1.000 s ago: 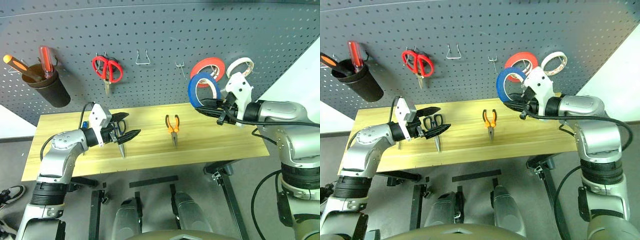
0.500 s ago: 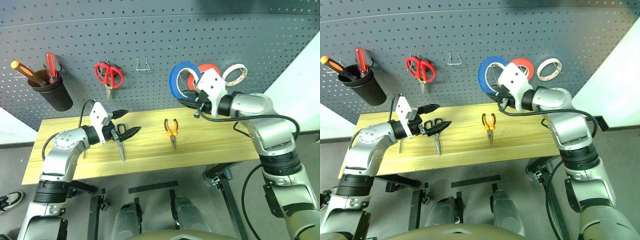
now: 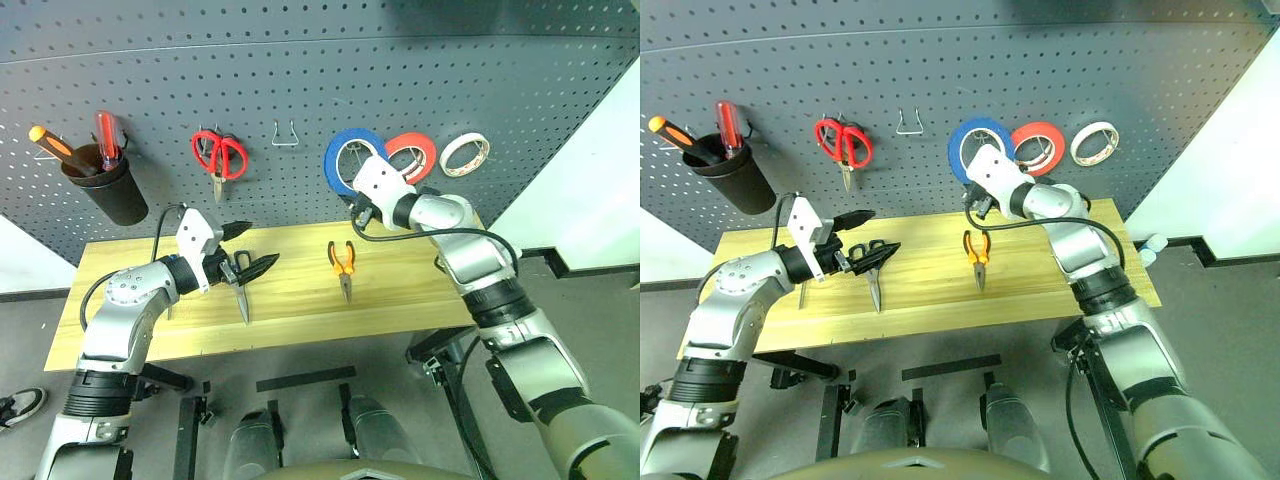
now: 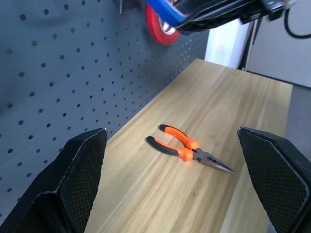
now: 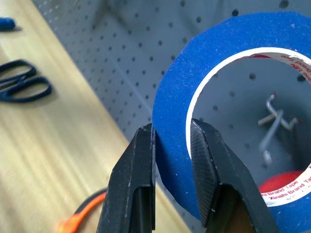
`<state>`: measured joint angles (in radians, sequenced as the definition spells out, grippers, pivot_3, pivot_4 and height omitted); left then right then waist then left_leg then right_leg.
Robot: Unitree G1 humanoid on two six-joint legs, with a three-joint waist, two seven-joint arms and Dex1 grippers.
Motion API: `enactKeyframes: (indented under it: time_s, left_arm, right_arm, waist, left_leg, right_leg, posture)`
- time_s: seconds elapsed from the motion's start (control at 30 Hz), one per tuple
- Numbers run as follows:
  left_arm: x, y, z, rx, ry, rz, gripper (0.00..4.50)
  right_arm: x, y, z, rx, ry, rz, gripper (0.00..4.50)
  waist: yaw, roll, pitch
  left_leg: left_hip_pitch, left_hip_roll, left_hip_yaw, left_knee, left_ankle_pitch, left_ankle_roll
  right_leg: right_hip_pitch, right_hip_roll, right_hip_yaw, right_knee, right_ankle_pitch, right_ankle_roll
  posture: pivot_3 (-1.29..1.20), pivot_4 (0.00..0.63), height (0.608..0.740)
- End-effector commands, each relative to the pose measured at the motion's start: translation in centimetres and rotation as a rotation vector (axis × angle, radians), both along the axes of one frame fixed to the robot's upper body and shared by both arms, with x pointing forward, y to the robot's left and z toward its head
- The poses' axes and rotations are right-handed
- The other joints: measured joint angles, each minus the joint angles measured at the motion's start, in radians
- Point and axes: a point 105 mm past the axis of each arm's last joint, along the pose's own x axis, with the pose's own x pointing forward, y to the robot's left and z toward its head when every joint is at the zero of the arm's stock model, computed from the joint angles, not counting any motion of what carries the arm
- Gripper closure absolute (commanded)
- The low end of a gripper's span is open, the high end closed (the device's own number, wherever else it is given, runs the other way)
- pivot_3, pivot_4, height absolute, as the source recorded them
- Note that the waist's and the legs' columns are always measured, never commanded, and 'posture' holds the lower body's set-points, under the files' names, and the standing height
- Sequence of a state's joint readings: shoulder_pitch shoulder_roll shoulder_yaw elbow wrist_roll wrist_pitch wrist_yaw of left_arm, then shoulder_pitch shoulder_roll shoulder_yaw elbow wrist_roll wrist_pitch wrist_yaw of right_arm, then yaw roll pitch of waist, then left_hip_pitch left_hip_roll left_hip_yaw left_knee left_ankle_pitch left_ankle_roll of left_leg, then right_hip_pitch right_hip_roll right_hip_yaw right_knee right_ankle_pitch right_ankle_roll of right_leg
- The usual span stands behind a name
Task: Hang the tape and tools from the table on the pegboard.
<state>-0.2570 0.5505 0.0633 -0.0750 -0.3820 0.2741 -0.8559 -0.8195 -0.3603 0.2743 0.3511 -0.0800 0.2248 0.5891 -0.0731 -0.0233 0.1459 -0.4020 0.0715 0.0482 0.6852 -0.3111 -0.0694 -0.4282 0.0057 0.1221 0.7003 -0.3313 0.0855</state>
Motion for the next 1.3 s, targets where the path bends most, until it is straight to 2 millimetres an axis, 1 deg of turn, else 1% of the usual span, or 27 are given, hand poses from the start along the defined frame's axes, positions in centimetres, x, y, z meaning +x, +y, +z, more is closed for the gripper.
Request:
enactKeyframes:
  time_s: [0.03,0.17,0.27,0.4,0.47,0.53,0.63,0.73,0.8,0.87,0.93,1.03,1.07,1.17,1.23,1.3]
  left_arm:
    - [0.2,0.5,1.2,0.012,-0.059,0.031,0.0]
    - [0.2,0.5,0.9,0.017,-0.057,0.045,0.0]
    - [0.2,0.5,0.8,0.02,-0.055,0.052,0.0]
    - [0.2,0.9,0.5,0.026,-0.05,0.073,0.0]
    - [0.1,1.0,0.4,0.026,-0.047,0.077,0.0]
    - [0.0,1.0,0.3,0.027,-0.045,0.08,0.0]
    - [0.0,1.0,0.1,0.026,-0.042,0.083,0.0]
    - [0.0,1.1,0.1,0.026,-0.04,0.087,0.0]
    - [0.1,1.2,0.1,0.026,-0.039,0.092,0.0]
    - [0.0,1.3,0.1,0.025,-0.037,0.098,0.0]
    - [-0.1,1.5,0.0,0.025,-0.034,0.102,0.0]
    - [-0.4,1.6,-0.1,0.02,-0.025,0.106,0.0]
    - [-0.5,1.7,-0.2,0.018,-0.021,0.108,0.0]
    - [-0.7,1.6,-0.7,0.024,-0.011,0.107,0.0]
    - [-0.8,1.4,-1.0,0.028,-0.003,0.102,0.0]
    - [-0.7,1.4,-1.7,0.034,0.025,0.109,0.0]
  right_arm:
    - [1.3,0.6,1.0,0.005,-0.072,-0.021,3.84]
    - [2.1,1.2,0.1,0.002,-0.064,-0.027,3.84]
    - [2.3,1.4,-0.1,-0.01,-0.062,-0.024,3.84]
    - [2.4,1.0,-0.7,-0.049,-0.064,-0.024,3.84]
    - [2.3,0.7,-0.9,-0.065,-0.068,-0.021,3.12]
    - [2.2,0.6,-0.8,-0.055,-0.066,-0.021,2.6]
    - [2.2,0.5,-0.6,-0.042,-0.071,-0.019,1.65]
    - [1.8,0.4,0.5,0.027,-0.074,-0.002,0.64]
    - [1.2,0.2,2.0,0.109,-0.073,0.03,0.01]
    - [0.1,-0.1,3.4,0.177,-0.048,0.082,0.01]
    - [-1.2,-0.5,4.3,0.224,0.002,0.128,0.01]
    - [-3.5,-1.3,4.9,0.297,0.135,0.171,0.01]
    - [-4.1,-1.5,4.8,0.309,0.177,0.176,0.01]
    - [-5.3,-1.8,3.6,0.33,0.313,0.161,0.01]
    - [-5.8,-2.0,2.8,0.346,0.396,0.139,0.01]
    - [-5.6,-2.5,0.4,0.339,0.539,0.042,0.01]
  waist:
    - [0.0,0.0,0.0]
    - [0.001,-0.001,-0.001]
    - [0.001,-0.001,-0.001]
    - [0.001,0.0,-0.001]
    - [0.002,0.0,-0.001]
    - [0.002,0.0,-0.001]
    - [0.003,0.0,-0.001]
    - [0.004,0.0,-0.001]
    - [0.005,0.0,-0.001]
    - [0.006,0.0,-0.001]
    - [0.009,0.0,-0.001]
    - [0.019,0.0,-0.001]
    - [0.023,0.0,-0.001]
    - [0.032,0.0,-0.001]
    - [0.034,0.0,-0.001]
    - [0.035,0.0,-0.001]
  left_leg:
    - [0.001,0.0,0.0,0.0,0.0,0.0]
    - [0.002,-0.001,0.0,0.0,0.0,0.0]
    - [0.002,-0.001,0.0,0.0,0.0,0.0]
    - [0.003,0.0,0.0,0.0,0.0,0.0]
    - [0.004,0.0,0.0,0.0,0.0,0.0]
    - [0.004,0.0,0.0,0.0,0.0,0.0]
    - [0.004,0.0,0.0,0.0,0.0,0.0]
    - [0.004,0.0,0.0,0.0,0.0,0.0]
    - [0.004,0.0,0.0,0.0,0.0,0.0]
    - [0.004,0.0,0.0,0.0,0.0,0.0]
    - [0.004,0.0,0.0,0.0,0.0,0.0]
    - [0.005,0.0,-0.001,0.0,0.0,0.0]
    - [0.005,0.0,-0.001,-0.001,0.0,0.0]
    - [0.005,0.0,-0.001,-0.001,0.0,0.001]
    - [0.005,0.0,-0.001,-0.001,-0.003,0.006]
    - [0.006,-0.001,0.0,-0.001,-0.003,0.006]
  right_leg:
    - [0.001,0.0,0.0,0.0,0.0,0.0]
    - [0.002,0.0,0.0,0.0,0.0,0.0]
    - [0.002,-0.001,0.0,0.001,0.0,0.0]
    - [0.002,-0.001,0.0,0.002,0.0,0.0]
    - [0.002,-0.001,0.0,0.002,0.0,0.0]
    - [0.002,-0.001,0.0,0.002,0.0,0.0]
    - [0.003,-0.001,0.0,0.002,0.0,0.0]
    - [0.003,-0.001,0.0,0.002,0.0,0.0]
    - [0.003,-0.001,0.0,0.002,0.0,0.0]
    - [0.003,-0.001,0.0,0.002,0.0,0.0]
    - [0.004,-0.001,0.0,0.002,0.0,0.0]
    - [0.004,-0.001,0.0,0.002,0.0,0.0]
    - [0.004,-0.001,0.0,0.002,0.0,0.0]
    - [0.004,-0.001,0.0,0.002,0.0,0.0]
    - [0.005,0.0,0.0,0.002,0.0,0.0]
    - [0.005,0.0,0.0,0.002,0.0,0.0]
  posture:
    - [0.05,0.091,0.74]
    - [0.05,0.091,0.74]
    - [0.07,0.1,0.74]
    - [0.08,0.106,0.74]
    - [0.08,0.109,0.74]
    - [0.08,0.109,0.74]
    - [0.08,0.11,0.74]
    - [0.09,0.11,0.74]
    - [0.09,0.11,0.74]
    - [0.09,0.112,0.74]
    - [0.09,0.114,0.74]
    - [0.09,0.121,0.74]
    - [0.09,0.121,0.74]
    - [0.09,0.13,0.74]
    - [0.09,0.137,0.74]
    - [0.1,0.142,0.74]
